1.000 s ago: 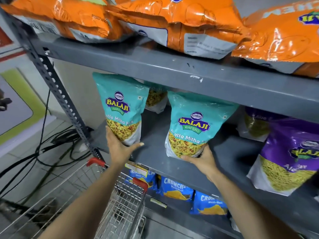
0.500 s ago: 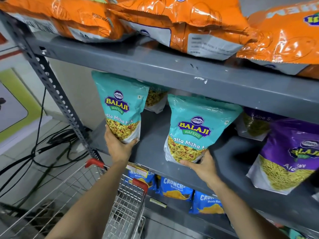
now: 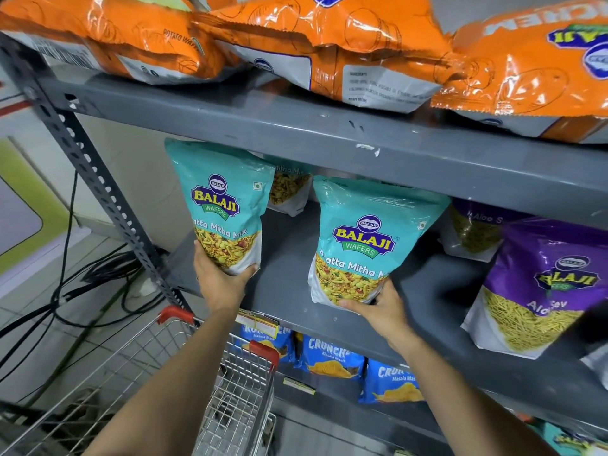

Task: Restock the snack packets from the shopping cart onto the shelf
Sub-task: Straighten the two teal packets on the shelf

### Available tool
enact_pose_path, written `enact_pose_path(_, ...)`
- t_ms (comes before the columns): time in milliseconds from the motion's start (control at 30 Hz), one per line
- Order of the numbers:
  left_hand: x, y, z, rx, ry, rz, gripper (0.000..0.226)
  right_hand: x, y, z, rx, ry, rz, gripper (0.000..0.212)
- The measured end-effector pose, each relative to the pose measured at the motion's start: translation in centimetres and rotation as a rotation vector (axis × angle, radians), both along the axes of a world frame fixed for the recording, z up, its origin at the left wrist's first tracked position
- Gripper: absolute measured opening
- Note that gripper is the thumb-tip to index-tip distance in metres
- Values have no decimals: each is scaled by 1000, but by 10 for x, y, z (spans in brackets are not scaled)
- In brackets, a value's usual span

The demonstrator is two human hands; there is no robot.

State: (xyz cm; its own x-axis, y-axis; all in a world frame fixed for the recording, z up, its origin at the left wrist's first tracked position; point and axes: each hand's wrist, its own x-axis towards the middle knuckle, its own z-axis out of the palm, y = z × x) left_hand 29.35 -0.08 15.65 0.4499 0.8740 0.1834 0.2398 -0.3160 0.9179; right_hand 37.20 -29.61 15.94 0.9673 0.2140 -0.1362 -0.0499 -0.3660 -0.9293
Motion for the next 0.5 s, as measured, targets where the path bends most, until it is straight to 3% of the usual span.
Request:
enact_pose_path(367,-8,-1,-1,0,38,-59,136,1,1,-2,56,11,28,106)
enact_pose_path(433,-16,-10,-1,17,14,-35,126,1,-3,-3,109,30,50,106)
enact_pose_path(500,-26,-27,-1,94,-53,0,93,-1,-14,-6,171,42,63,104)
